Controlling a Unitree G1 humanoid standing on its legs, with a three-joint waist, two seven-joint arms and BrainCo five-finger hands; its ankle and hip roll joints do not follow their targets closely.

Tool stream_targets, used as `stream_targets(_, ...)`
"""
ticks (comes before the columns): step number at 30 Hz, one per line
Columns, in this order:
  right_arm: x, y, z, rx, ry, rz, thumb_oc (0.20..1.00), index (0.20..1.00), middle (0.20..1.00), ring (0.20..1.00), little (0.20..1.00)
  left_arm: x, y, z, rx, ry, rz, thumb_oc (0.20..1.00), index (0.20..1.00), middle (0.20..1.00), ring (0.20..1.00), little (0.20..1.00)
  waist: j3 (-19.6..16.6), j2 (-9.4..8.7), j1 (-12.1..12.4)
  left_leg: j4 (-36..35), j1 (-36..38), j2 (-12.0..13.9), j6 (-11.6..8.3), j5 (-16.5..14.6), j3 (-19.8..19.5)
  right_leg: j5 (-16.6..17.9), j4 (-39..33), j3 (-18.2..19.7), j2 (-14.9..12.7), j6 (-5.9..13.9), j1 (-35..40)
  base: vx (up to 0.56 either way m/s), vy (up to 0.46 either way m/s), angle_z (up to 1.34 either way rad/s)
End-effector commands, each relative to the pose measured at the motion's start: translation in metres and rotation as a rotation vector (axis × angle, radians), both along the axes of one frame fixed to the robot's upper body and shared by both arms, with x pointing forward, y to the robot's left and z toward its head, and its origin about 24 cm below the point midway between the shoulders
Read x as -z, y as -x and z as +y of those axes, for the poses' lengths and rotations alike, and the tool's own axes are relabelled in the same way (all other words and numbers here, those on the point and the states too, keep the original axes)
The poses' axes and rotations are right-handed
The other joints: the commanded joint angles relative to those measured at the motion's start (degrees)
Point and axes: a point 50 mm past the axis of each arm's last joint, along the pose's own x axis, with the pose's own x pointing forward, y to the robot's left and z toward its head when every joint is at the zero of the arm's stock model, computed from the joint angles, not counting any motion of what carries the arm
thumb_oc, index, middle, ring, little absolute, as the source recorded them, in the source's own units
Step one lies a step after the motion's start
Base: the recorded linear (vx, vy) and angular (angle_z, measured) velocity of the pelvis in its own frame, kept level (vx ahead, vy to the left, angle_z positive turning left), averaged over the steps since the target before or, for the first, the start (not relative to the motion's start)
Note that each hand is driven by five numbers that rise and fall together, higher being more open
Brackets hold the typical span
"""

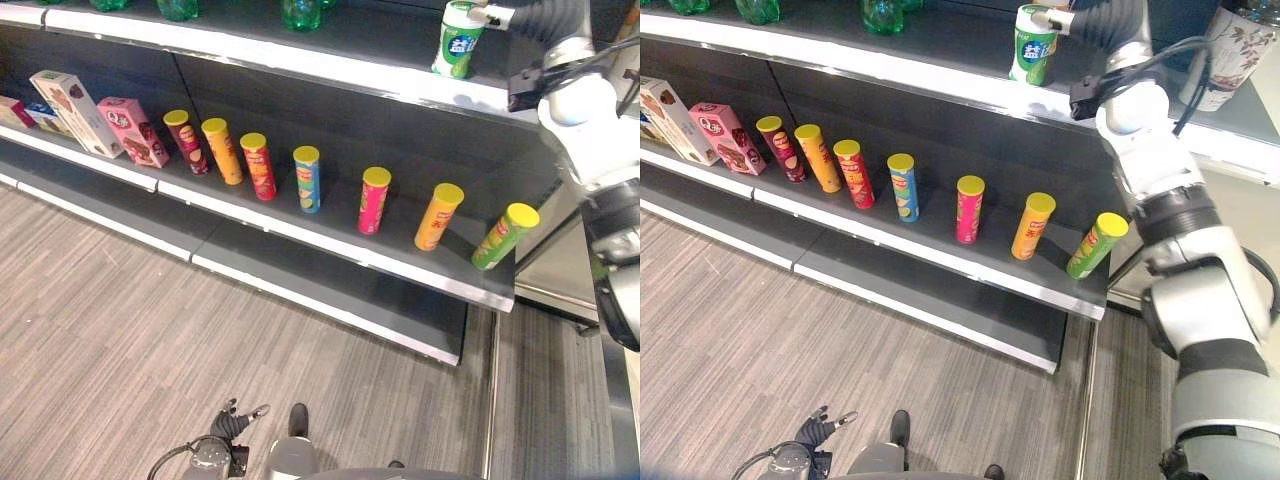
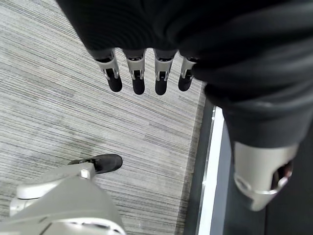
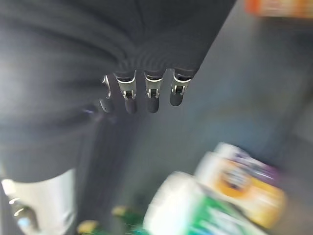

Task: Put the goods on the table back onto the shelves and tidy them up.

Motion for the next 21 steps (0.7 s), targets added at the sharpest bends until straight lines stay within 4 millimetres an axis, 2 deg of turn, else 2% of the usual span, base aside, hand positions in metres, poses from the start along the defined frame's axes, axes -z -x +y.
stream_targets(1,-0.024,0.021,0.0,-0.014,0.037,-0.159,1.0,1.0,1.0,1.0,1.0,-0.011,-0.027,0.007,0.021,-0.047,-0.07,1.0,1.0,1.0,1.0,1.0,1.04,-1.3,1.54,6.76,5.31,0.11,-2.31,-12.5,5.9,-0.61,5.65,-0.98,-4.09,7.42,-6.71,0.0,-0.042,-0.05)
stream_targets(4,-0.016,0.038,0.019,-0.203,0.044,-0.185,1.0,1.0,1.0,1.0,1.0,-0.011,-0.026,0.007,0.019,-0.047,-0.07,1.0,1.0,1.0,1.0,1.0,1.09,-1.11,1.27,6.73,5.38,0.4,-2.4,-12.46,6.07,-0.85,5.75,-0.79,-3.91,7.22,-6.63,-0.01,-0.04,-0.03)
stream_targets(6,-0.015,0.04,0.024,-0.245,0.051,-0.182,1.0,1.0,1.0,1.0,1.0,-0.011,-0.026,0.008,0.018,-0.045,-0.07,1.0,1.0,1.0,1.0,1.0,1.05,-1.15,1.28,6.7,5.37,0.49,-2.44,-12.4,6.14,-0.84,5.69,-0.85,-3.93,7.18,-6.6,0.0,0.0,0.0)
stream_targets(9,-0.004,0.044,0.044,-0.428,0.052,-0.12,1.0,1.0,1.0,1.0,1.0,-0.012,-0.028,0.007,0.015,-0.038,-0.081,1.0,1.0,1.0,1.0,1.0,1.08,-1.08,1.39,6.86,5.24,0.65,-2.53,-12.33,6.16,-0.89,5.81,-1.02,-3.95,6.97,-6.55,-0.01,-0.013,0.0)
stream_targets(13,0.012,0.037,0.067,-0.595,0.089,0.012,1.0,1.0,1.0,1.0,1.0,-0.013,-0.03,0.008,0.024,-0.028,-0.094,1.0,1.0,1.0,1.0,1.0,1.0,-1.1,2.12,6.8,5.16,0.91,-2.85,-12.08,6.07,-1.01,5.78,-1.38,-3.89,6.81,-6.4,-0.02,-0.025,0.0)
stream_targets(14,0.011,0.037,0.068,-0.596,0.09,0.012,1.0,1.0,1.0,1.0,1.0,-0.013,-0.03,0.008,0.024,-0.028,-0.094,1.0,1.0,1.0,1.0,1.0,1.01,-1.07,2.09,6.8,5.16,0.92,-2.86,-12.09,6.06,-1.01,5.77,-1.39,-3.88,6.81,-6.39,-0.02,-0.036,0.05)
stream_targets(15,0.018,0.031,0.078,-0.632,0.119,0.077,1.0,1.0,1.0,1.0,1.0,-0.015,-0.032,0.009,0.036,-0.028,-0.105,1.0,1.0,1.0,1.0,1.0,0.95,-1.18,2.64,6.88,5.12,1.04,-3.04,-11.98,5.98,-1.08,5.86,-1.62,-3.91,6.79,-6.28,-0.02,-0.036,0.07)
stream_targets(21,0.034,0.008,0.091,-0.64,0.111,0.221,1.0,1.0,1.0,1.0,1.0,-0.016,-0.036,0.008,0.059,-0.019,-0.114,1.0,1.0,1.0,1.0,1.0,0.67,-1.36,3.93,6.78,5.12,1.33,-3.29,-11.65,5.53,-1.16,5.86,-2.05,-3.69,6.62,-5.81,-0.01,-0.023,0.04)
